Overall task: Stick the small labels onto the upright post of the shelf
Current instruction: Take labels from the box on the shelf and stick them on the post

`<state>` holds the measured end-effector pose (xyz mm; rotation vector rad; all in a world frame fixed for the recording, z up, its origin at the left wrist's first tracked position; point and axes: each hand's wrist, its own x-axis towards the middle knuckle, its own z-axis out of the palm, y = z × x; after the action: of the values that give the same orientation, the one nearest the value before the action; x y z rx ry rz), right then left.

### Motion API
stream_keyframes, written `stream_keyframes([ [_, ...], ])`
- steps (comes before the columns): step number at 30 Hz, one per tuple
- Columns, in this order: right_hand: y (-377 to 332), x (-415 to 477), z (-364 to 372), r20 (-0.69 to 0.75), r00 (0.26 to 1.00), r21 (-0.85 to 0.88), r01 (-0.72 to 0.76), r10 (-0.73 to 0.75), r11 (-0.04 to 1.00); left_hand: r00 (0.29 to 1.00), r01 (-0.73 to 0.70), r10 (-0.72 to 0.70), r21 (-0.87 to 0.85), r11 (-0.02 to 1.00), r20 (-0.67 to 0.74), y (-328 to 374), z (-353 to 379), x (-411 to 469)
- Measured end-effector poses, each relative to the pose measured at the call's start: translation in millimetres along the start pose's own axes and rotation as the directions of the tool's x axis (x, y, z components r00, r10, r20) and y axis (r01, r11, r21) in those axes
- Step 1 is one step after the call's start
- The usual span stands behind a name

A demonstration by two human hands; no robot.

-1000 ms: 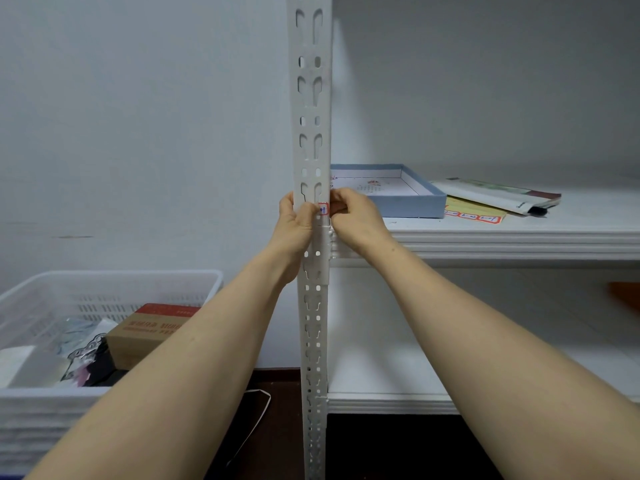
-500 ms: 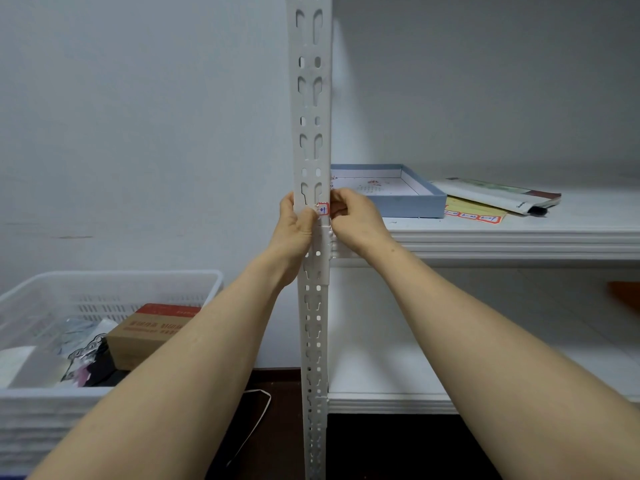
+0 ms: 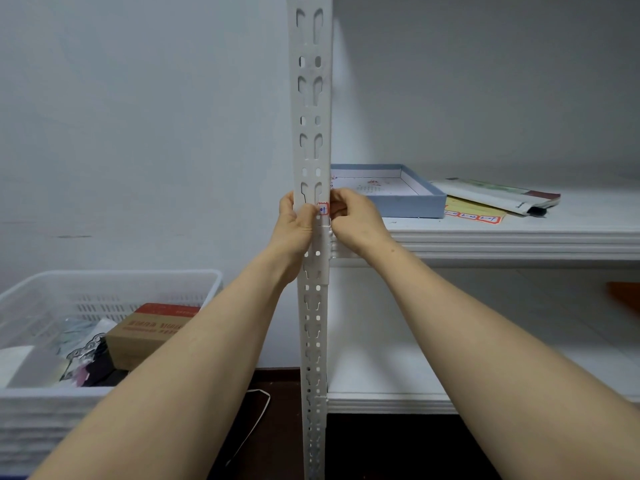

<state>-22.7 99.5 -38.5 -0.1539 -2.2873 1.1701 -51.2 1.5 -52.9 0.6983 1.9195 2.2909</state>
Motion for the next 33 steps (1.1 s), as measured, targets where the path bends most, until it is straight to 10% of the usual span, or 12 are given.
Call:
stream_keyframes([
  [13, 0, -2, -2, -0.006, 0.999, -0.026, 0.037, -0.037, 0.999, 0.999, 0.007, -0.004, -0.064, 0.998, 0.045, -8, -9, 6],
  [16, 5, -11, -1, -0.19, 0.976, 0.067, 0.124, -0.109, 0.99, 0.996, -0.004, 0.01, -0.069, 0.998, 0.094, -9, -12, 6],
  [22, 15, -15, 3, -0.364, 0.712, -0.371, 0.48, -0.6, 0.795, 0.989, -0.019, 0.024, -0.035, 0.999, 0.145, -14, -15, 10],
  [33, 12, 11, -6, -0.095, 0.24, -0.859, 0.47, -0.966, 0.201, 0.985, 0.062, -0.043, -0.112, 0.992, 0.167, -11, -18, 11],
])
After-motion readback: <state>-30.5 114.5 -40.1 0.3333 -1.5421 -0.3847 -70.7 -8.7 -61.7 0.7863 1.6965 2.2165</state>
